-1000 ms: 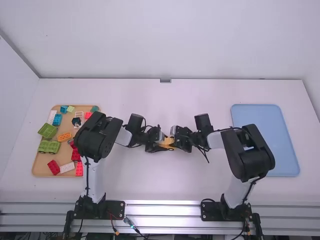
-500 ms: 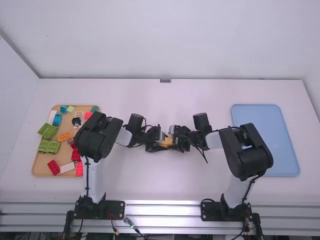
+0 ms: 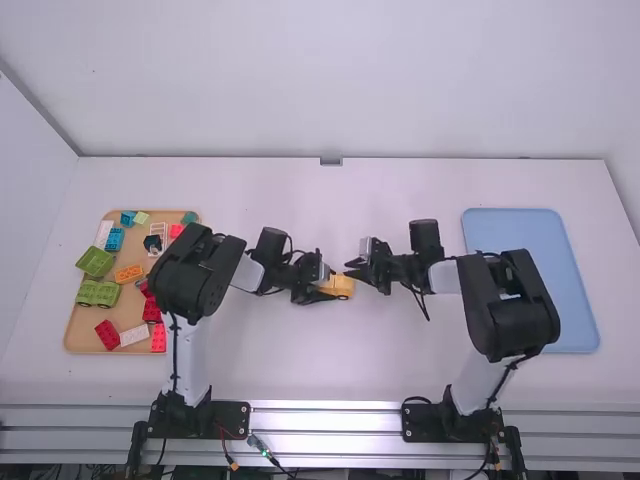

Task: Assemble lego blocks to make yellow taxi

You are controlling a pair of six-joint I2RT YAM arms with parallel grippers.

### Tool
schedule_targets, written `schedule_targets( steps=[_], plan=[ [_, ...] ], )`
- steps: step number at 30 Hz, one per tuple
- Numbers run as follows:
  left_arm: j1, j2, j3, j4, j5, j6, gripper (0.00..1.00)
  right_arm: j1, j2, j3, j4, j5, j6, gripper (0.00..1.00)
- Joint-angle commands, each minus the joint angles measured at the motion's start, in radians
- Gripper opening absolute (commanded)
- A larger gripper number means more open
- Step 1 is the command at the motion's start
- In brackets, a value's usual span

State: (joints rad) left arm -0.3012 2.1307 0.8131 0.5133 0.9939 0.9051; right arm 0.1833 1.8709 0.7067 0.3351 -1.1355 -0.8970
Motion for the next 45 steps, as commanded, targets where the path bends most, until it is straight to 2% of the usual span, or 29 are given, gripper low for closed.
schedule_targets(
  steps=[1,6,12,22,29,35,39,45],
  plan=[
    [-0.002,0.013,-0.009,-0.008,-0.043,0.002,0.53,0.011,-0.019,-0.001,-0.024,-0.042,-0.028,0.0],
    [-0.002,0.013,-0.009,-0.008,-0.043,0.001,0.53,0.048,-0.012,0.0,-0.051,0.066,-0.021,0.0],
    [-0.002,0.013,-0.009,-0.008,-0.042,0.001,0.54,0.085,0.028,0.0,-0.045,0.094,-0.017,0.0],
    [-0.002,0.013,-0.009,-0.008,-0.042,0.001,0.53,0.057,0.064,0.0,-0.046,0.111,-0.016,0.0],
    [-0.002,0.013,-0.009,-0.008,-0.043,0.001,0.52,0.087,0.119,0.0,-0.014,0.129,0.01,0.0],
    [-0.002,0.013,-0.009,-0.007,-0.043,0.001,0.52,0.121,0.149,0.0,-0.005,0.279,0.109,0.0],
    [-0.002,0.013,-0.009,-0.006,-0.043,0.001,0.52,0.139,0.174,0.0,-0.025,0.351,0.108,0.0],
    [-0.001,0.013,-0.009,-0.004,-0.045,0.001,0.52,0.145,0.184,0.001,-0.024,0.369,0.106,0.0]
  ],
)
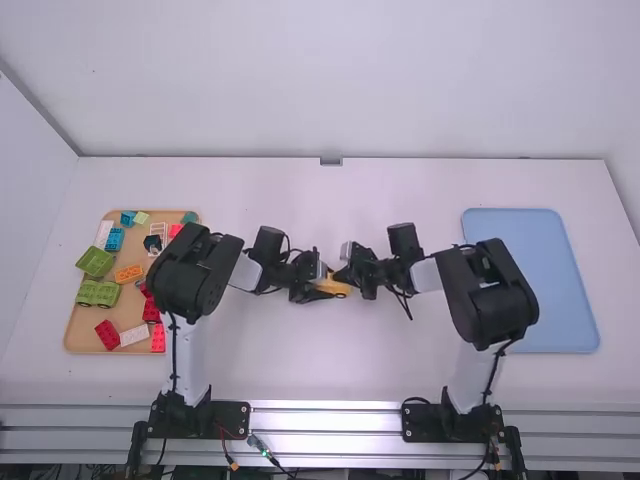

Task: Assemble lego blocks to make yellow taxi

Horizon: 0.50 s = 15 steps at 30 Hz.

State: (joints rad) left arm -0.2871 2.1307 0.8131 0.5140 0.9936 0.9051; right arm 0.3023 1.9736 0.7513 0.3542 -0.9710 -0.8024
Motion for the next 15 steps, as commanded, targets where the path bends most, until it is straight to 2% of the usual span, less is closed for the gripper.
schedule_targets(
  steps=[1,6,9,10,11,13,15],
  plan=[
    [-0.016,0.013,-0.009,-0.005,-0.045,0.001,0.52,0.026,0.082,-0.04,-0.017,0.182,0.014,0.0],
    [-0.02,0.013,-0.008,-0.005,-0.042,0.001,0.54,0.0,0.054,0.01,0.092,0.021,0.013,0.0],
    [-0.021,0.013,-0.008,-0.005,-0.045,0.0,0.55,-0.024,-0.029,0.045,0.102,-0.089,0.014,0.01],
    [-0.021,0.013,-0.008,-0.005,-0.044,0.0,0.55,-0.028,-0.042,0.05,0.102,-0.093,0.015,0.09],
    [-0.021,0.013,-0.008,-0.005,-0.044,0.001,0.55,-0.036,-0.063,0.056,0.102,-0.092,0.028,0.32],
    [-0.021,0.013,-0.008,-0.005,-0.045,0.0,0.56,-0.054,-0.111,0.072,0.103,-0.05,0.095,0.99],
    [-0.021,0.013,-0.008,-0.005,-0.045,0.0,0.59,-0.063,-0.146,0.074,0.094,0.005,0.16,0.99]
  ],
)
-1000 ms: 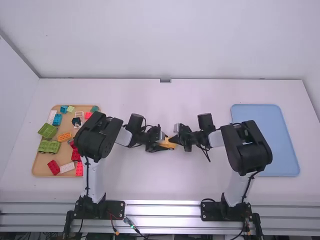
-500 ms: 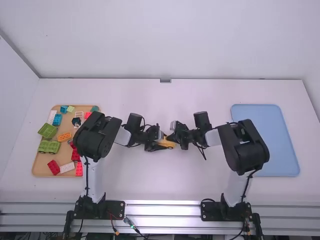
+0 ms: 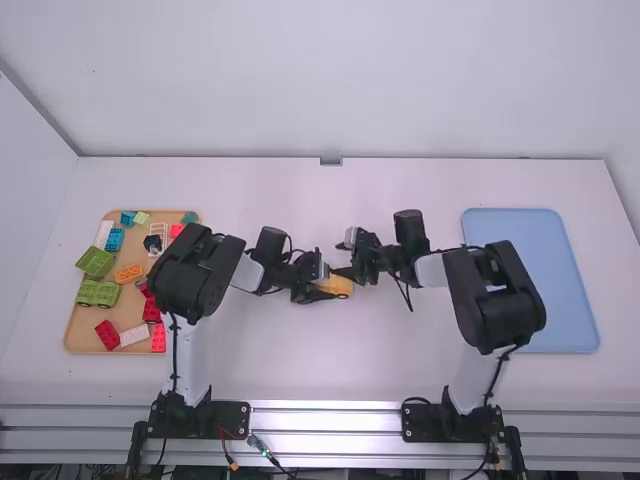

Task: Assemble lego blocks to make yellow taxi

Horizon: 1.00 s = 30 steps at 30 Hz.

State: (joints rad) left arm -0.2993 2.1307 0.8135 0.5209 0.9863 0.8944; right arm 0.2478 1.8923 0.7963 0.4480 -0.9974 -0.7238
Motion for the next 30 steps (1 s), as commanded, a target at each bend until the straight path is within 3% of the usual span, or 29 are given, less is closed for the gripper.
schedule_targets(
  steps=[1,2,3,4,9,13,21,25,30],
  plan=[
    [-0.008,0.013,-0.009,-0.013,-0.037,0.011,0.64,-0.014,-0.087,0.027,-0.012,0.066,0.109,0.99],
    [-0.008,0.013,-0.009,-0.013,-0.037,0.01,0.67,-0.015,-0.094,0.027,-0.017,0.076,0.117,0.99],
    [-0.008,0.013,-0.009,-0.014,-0.039,-0.006,0.9,-0.021,-0.115,0.026,-0.046,0.111,0.134,0.99],
    [-0.007,0.012,-0.009,-0.011,-0.046,-0.029,0.99,-0.027,-0.127,0.027,-0.068,0.138,0.133,0.99],
    [-0.006,-0.018,-0.01,-0.046,-0.095,-0.077,0.99,-0.026,-0.127,0.026,-0.079,0.191,0.133,0.99],
    [0.031,-0.139,-0.01,-0.215,-0.116,-0.023,0.99,-0.024,-0.127,0.029,-0.082,0.191,0.114,0.99],
    [0.179,-0.485,-0.009,-0.595,-0.335,-0.05,0.99,-0.024,-0.127,0.03,-0.058,0.192,0.114,0.99],
    [0.274,-0.649,-0.01,-0.698,-0.488,-0.21,0.99,-0.024,-0.127,0.028,-0.034,0.192,0.114,0.99],
    [0.414,-0.782,-0.01,-0.68,-0.639,-0.465,0.99,-0.025,-0.127,0.029,0.002,0.191,0.114,0.99]
  ],
)
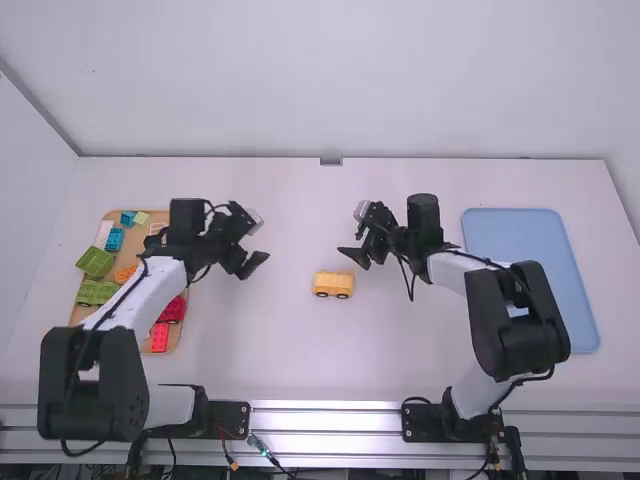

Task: Assemble lego blocks to make yellow taxi

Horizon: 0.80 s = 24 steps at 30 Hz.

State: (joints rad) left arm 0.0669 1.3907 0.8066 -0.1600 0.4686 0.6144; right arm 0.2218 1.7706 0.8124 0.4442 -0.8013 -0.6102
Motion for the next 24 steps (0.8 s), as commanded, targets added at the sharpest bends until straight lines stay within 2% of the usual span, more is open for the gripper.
schedule_targets(
  steps=[1,4,7,10,11,14,18,20,21,24],
  plan=[
    [0.072,-0.055,-0.003,0.01,-0.151,-0.265,0.99,0.002,-0.005,0.013,0.013,-0.005,0.002,0.99],
    [0.159,-0.078,-0.003,0.058,-0.31,-0.675,0.99,0.001,-0.005,0.013,0.026,-0.005,0.0,0.99],
    [0.22,-0.078,0.013,0.022,-0.383,-0.816,0.99,0.002,-0.005,0.014,0.028,-0.005,0.0,0.99],
    [0.288,-0.044,0.109,-0.148,-0.375,-0.924,1.0,0.001,-0.005,0.012,0.047,-0.005,0.001,0.99],
    [0.29,-0.041,0.115,-0.157,-0.377,-0.925,0.99,0.001,-0.005,0.012,0.047,-0.005,0.001,0.99],
    [0.337,0.057,0.287,-0.361,-0.455,-1.013,0.99,0.001,-0.005,0.014,0.05,-0.005,0.0,0.99],
    [0.368,0.168,0.449,-0.533,-0.547,-1.107,0.99,0.001,-0.005,0.014,0.05,-0.005,0.001,0.99],
    [0.387,0.246,0.547,-0.63,-0.569,-1.17,0.99,0.001,-0.005,0.013,0.05,-0.005,0.001,0.99],
    [0.409,0.33,0.642,-0.715,-0.573,-1.212,0.99,0.002,-0.005,0.013,0.05,-0.005,0.001,0.99],
    [0.439,0.439,0.752,-0.787,-0.586,-1.236,0.99,0.001,-0.005,0.013,0.05,-0.004,0.003,0.99]
  ],
)
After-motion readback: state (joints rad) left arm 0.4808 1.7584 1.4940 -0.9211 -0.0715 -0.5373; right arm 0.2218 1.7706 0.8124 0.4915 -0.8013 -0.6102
